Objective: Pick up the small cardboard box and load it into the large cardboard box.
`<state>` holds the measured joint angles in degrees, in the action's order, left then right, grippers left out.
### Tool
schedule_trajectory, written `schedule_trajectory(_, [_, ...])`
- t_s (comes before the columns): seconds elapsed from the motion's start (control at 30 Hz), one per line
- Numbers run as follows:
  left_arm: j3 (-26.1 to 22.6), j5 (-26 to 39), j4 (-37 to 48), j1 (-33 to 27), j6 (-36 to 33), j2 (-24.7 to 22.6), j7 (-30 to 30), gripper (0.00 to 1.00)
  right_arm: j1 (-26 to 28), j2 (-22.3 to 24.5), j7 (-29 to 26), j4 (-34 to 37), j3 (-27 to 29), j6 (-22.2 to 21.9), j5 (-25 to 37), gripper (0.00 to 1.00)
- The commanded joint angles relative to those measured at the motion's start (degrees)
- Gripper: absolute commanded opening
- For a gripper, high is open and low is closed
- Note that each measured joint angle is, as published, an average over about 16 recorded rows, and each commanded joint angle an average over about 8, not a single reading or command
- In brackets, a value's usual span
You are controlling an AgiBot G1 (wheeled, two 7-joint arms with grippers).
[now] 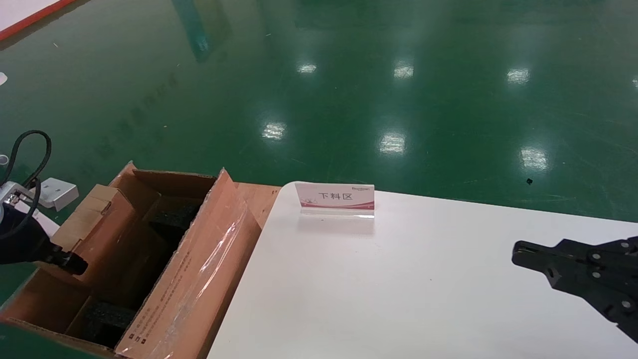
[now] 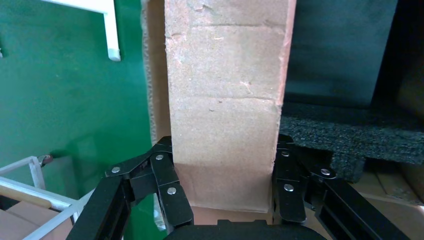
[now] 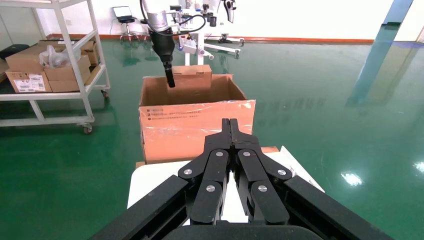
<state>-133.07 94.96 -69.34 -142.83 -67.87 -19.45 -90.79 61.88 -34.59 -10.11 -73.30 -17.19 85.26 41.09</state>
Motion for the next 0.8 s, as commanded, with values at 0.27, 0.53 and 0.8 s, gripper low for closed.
schedule_trajectory(0.27, [0.0, 0.1, -0.2, -0.1, -0.1, 0.1, 0.1, 1.0, 0.0, 0.0, 0.0, 0.0, 0.0, 0.0, 0.0, 0.0])
schedule_trajectory(0.53, [0.0, 0.1, -0.3, -0.2, -0.1, 0.1, 0.1, 1.0, 0.0, 0.0, 0.0, 0.0, 0.0, 0.0, 0.0, 0.0])
schedule_trajectory(0.8, [0.0, 0.1, -0.3, -0.2, -0.1, 0.1, 0.2, 1.0, 0.0, 0.0, 0.0, 0.0, 0.0, 0.0, 0.0, 0.0])
